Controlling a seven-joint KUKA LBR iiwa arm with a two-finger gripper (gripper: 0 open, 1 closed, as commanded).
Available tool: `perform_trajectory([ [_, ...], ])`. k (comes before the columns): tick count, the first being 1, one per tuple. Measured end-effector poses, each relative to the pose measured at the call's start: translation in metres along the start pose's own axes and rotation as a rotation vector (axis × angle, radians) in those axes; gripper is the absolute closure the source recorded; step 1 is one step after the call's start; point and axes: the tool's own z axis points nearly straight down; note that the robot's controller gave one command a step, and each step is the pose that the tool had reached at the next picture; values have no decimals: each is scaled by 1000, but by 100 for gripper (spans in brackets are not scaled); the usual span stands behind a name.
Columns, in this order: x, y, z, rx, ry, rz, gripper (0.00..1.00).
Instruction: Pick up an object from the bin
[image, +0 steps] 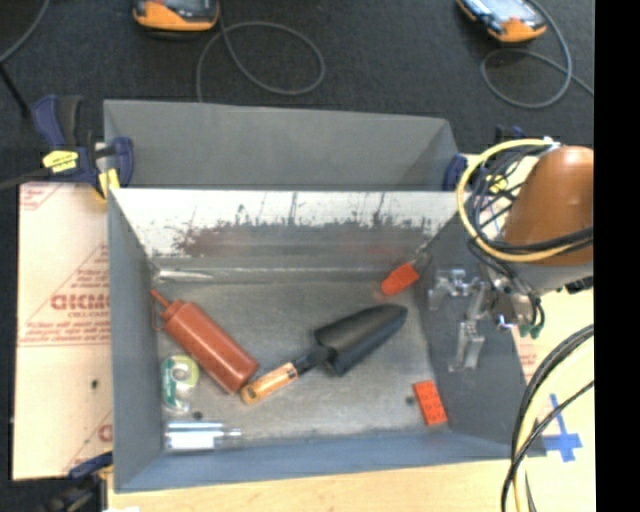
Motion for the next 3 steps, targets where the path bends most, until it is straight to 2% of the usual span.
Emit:
perform_trajectory([
  [1, -2, 0, -5, 2, -8, -3, 0],
  [2, -21, 14, 43, 2, -14, 18, 0],
  [3, -33, 38, 72, 3, -6, -90, 0],
])
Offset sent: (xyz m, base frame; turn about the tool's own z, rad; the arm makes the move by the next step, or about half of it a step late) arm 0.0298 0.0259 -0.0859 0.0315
